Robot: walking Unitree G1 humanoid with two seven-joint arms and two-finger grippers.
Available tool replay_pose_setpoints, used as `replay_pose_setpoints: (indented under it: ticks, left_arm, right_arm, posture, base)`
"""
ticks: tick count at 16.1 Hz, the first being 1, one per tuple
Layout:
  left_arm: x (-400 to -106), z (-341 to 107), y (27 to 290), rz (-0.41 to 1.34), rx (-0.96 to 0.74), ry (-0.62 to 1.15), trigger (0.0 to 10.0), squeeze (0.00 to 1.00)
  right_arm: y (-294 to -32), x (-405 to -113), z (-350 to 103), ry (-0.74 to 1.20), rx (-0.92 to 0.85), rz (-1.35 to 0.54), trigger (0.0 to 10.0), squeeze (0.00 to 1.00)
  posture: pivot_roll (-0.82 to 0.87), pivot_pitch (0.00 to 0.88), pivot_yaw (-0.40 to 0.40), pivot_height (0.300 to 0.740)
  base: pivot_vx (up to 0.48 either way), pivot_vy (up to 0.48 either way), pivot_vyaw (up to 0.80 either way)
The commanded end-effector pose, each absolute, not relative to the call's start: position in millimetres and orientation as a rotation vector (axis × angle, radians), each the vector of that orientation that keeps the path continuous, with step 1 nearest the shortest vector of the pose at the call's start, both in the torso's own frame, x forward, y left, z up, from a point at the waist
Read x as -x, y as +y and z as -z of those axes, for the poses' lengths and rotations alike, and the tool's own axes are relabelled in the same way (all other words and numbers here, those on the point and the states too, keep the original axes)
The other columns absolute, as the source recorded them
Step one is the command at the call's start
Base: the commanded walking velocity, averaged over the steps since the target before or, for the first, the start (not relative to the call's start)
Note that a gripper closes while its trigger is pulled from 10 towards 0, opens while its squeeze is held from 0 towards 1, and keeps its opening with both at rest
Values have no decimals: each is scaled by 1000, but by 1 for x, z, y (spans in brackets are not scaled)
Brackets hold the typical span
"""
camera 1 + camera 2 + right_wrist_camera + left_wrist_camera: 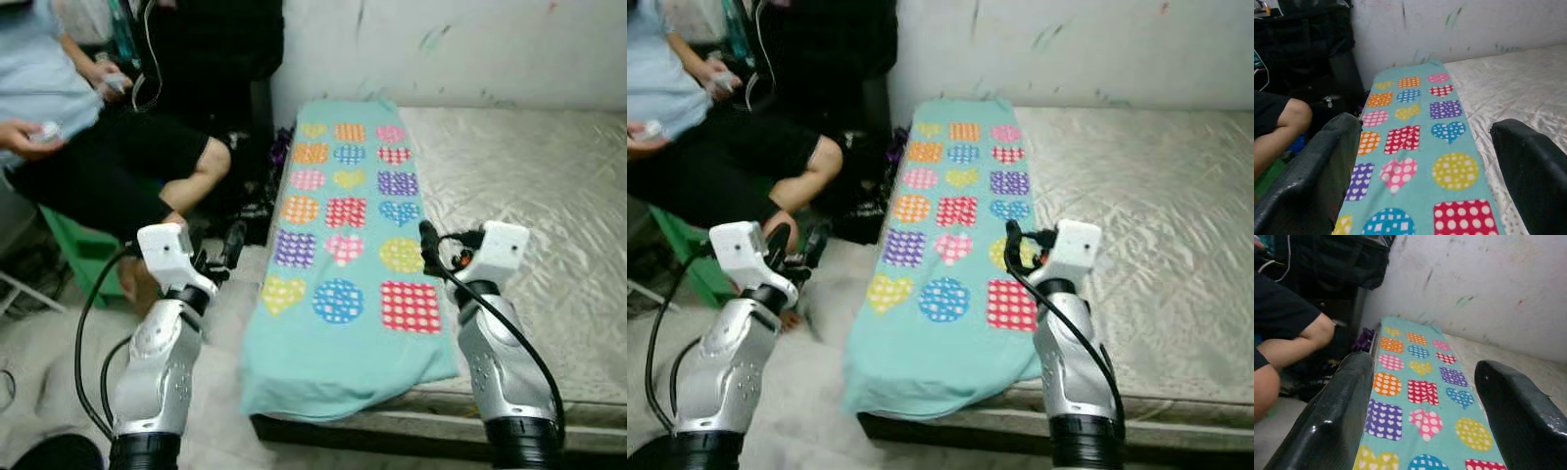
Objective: Clean up the room
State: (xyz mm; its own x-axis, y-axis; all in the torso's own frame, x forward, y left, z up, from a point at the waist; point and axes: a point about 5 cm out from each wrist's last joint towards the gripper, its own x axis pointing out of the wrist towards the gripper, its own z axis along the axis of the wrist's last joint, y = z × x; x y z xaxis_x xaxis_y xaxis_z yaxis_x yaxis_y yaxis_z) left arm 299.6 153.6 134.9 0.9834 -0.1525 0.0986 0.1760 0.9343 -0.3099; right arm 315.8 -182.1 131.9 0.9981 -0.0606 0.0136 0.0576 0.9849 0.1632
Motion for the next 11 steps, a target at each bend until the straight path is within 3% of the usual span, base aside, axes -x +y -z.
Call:
replay_pose_setpoints:
  ticks: [1, 11]
  left_arm:
    - [-299, -137, 147, 200, 331, -81, 10000, 0]
    - [-298, -140, 146, 226, 349, -100, 10000, 0]
  right_arm:
    - [-188, -315, -133, -19, -156, 77, 10000, 0]
    - [-187, -316, -134, -22, -157, 77, 10000, 0]
  posture:
    - [-126, 0, 63, 740]
    - [-126, 0, 61, 740]
  base:
    - [0, 0, 0]
    - [0, 0, -42]
